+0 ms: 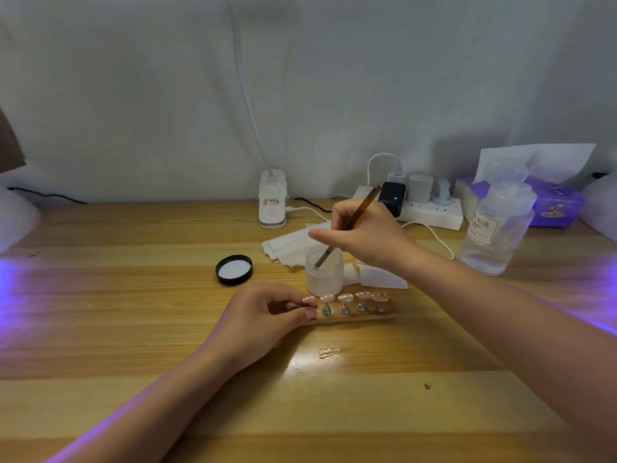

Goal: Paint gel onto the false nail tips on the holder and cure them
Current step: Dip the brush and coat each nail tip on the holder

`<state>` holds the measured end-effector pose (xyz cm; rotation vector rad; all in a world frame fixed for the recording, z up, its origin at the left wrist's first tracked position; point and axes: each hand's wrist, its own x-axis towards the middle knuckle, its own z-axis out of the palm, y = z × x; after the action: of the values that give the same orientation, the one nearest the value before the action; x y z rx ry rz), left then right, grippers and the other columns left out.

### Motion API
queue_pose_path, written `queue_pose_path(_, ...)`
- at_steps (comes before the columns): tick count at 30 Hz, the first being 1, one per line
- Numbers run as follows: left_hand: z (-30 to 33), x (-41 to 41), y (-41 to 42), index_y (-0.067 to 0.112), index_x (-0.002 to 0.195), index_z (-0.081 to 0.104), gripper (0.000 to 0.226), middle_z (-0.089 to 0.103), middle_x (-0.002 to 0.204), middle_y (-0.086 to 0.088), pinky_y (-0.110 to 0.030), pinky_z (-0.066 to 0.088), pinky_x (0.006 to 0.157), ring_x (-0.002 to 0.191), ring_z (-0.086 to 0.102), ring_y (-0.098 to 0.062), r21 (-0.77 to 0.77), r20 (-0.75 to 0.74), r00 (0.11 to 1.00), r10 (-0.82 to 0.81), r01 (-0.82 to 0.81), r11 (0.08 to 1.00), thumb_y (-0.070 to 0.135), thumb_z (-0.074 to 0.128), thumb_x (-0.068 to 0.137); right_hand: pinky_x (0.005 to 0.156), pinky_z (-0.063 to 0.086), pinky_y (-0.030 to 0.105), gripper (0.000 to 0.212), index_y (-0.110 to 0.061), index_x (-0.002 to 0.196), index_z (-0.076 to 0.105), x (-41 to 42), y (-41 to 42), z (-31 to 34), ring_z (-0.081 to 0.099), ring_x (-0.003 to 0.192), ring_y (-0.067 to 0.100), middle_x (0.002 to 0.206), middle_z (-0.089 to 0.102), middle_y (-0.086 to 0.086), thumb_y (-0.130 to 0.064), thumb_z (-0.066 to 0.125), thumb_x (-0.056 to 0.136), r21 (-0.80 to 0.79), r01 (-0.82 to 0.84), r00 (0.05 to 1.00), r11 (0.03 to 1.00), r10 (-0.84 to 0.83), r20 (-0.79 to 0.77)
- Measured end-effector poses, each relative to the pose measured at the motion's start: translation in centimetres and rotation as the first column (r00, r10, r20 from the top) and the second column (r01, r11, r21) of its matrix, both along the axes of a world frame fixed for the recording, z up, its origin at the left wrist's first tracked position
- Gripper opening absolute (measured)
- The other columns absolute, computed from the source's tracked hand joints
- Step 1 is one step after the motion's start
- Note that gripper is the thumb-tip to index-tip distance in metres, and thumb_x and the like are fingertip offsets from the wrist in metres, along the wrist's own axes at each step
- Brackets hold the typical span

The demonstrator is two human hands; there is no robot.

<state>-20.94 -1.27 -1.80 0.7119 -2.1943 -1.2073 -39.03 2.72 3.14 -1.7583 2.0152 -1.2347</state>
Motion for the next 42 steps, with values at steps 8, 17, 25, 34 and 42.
queue_pose_path(8, 0.0, -0.1, 0.2, 0.039, 0.069, 0.074, 0.027, 0.07, 0.079, -0.001, -0.023, 0.048, 0.072, 0.077, 0.064, -0.015, 0.009, -0.048, 0.999, 0.011, -0.01, 1.0, 0.012, 0.076, 0.072, 0.057, 0.043, 0.022, 0.031, -0.019, 0.057, 0.053, 0.1, 0.4, -0.4, 0.05, 0.057, 0.005, 0.058, 0.055, -0.005, -0.033, 0.07, 0.078, 0.039, 0.038, 0.994, 0.999, -0.042, 0.1)
queue_pose_path(17, 0.2, 0.0, 0.5, 0.022, 0.076, 0.076, 0.012, 0.07, 0.077, -0.006, -0.03, 0.048, 0.075, 0.079, 0.063, -0.021, -0.001, -0.046, 0.999, -0.013, 0.013, 1.0, 0.011, 0.074, 0.073, 0.055, 0.038, 0.02, 0.035, -0.021, 0.053, 0.051, 0.6, 0.3, -0.3, 0.047, 0.054, 0.002, 0.053, 0.051, -0.009, -0.034, 0.071, 0.078, 0.05, 0.066, 0.994, 0.997, -0.069, 0.081)
queue_pose_path(25, 0.2, 0.1, 0.8, 0.029, 0.068, 0.072, 0.019, 0.07, 0.076, 0.003, -0.03, 0.05, 0.075, 0.076, 0.063, -0.013, -0.052, -0.093, 0.996, 0.003, -0.008, 0.999, 0.011, 0.076, 0.071, 0.066, 0.049, 0.028, 0.036, -0.016, 0.052, 0.05, 0.4, 0.9, 0.1, 0.048, 0.048, 0.004, 0.051, 0.05, -0.004, -0.029, 0.069, 0.08, -0.027, 0.145, 0.957, 0.989, -0.133, 0.258)
queue_pose_path(34, 0.0, 0.2, 0.8, 0.027, 0.064, 0.068, 0.021, 0.068, 0.072, 0.002, -0.025, 0.051, 0.069, 0.072, 0.061, -0.01, -0.108, -0.089, 0.996, 0.031, -0.04, 0.993, 0.009, 0.076, 0.071, 0.049, 0.036, 0.018, 0.038, -0.017, 0.053, 0.05, -1.8, 3.1, 0.0, 0.045, 0.04, 0.002, 0.04, 0.05, -0.008, -0.033, 0.063, 0.085, -0.012, 0.303, 0.824, 0.953, -0.256, 0.506)
queue_pose_path(42, 0.1, 0.3, 1.2, 0.03, 0.063, 0.065, 0.025, 0.068, 0.074, 0.004, -0.009, 0.044, 0.059, 0.064, 0.06, -0.002, -0.091, -0.12, 0.992, 0.038, -0.049, 0.995, 0.008, 0.077, 0.07, 0.037, 0.035, 0.01, 0.033, -0.015, 0.057, 0.053, -2.3, 4.1, -0.5, 0.043, 0.035, -0.002, 0.04, 0.051, -0.007, -0.032, 0.063, 0.085, -0.009, 0.303, 0.789, 0.953, -0.246, 0.563)
